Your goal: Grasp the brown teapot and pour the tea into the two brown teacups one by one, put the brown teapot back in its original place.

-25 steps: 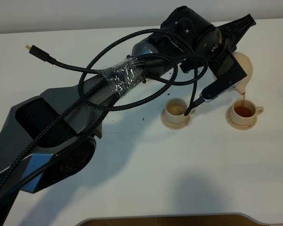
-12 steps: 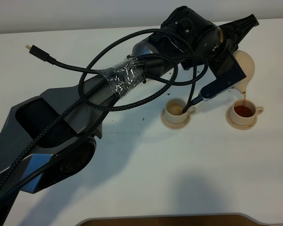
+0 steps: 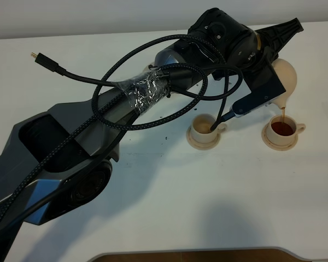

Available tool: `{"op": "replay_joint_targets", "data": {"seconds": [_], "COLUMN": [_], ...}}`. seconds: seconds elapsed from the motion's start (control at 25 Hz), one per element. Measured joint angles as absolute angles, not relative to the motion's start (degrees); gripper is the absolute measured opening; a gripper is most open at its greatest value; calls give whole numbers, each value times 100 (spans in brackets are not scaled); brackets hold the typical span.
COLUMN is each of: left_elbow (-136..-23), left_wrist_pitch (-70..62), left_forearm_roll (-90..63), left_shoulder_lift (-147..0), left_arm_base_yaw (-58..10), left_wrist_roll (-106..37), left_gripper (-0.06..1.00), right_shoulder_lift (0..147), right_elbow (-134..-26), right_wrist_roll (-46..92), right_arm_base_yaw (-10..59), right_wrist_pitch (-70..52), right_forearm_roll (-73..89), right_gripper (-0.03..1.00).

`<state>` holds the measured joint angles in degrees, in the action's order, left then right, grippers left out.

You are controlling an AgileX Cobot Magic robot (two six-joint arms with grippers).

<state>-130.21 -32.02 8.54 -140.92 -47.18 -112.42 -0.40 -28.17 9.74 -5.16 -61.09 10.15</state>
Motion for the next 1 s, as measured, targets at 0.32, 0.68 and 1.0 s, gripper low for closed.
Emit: {"op": "replay_joint_targets", "data": {"seconds": [0.32, 0.68, 1.0], "left_elbow": [-13021, -13021, -13021], "left_wrist_pitch": [-3131, -3073, -3099], "left_forearm_roll": [854, 854, 850], "left_shoulder_lift": [-14092, -14092, -14092], "left_arm_base_yaw": [-4718, -4718, -4718], "left_wrist_roll": [-11268, -11399, -11155], "left_gripper": [11, 11, 11], "right_shoulder_lift": [-40, -40, -40], "right_elbow": [-2817, -2817, -2817], "right_wrist_roll": [974, 974, 974], "right_arm_base_yaw": [-516, -516, -516], "right_wrist_pitch": [-6109, -6109, -6109], "right_forearm_roll": [1015, 1015, 1015], "right_gripper": [40, 40, 40]}}
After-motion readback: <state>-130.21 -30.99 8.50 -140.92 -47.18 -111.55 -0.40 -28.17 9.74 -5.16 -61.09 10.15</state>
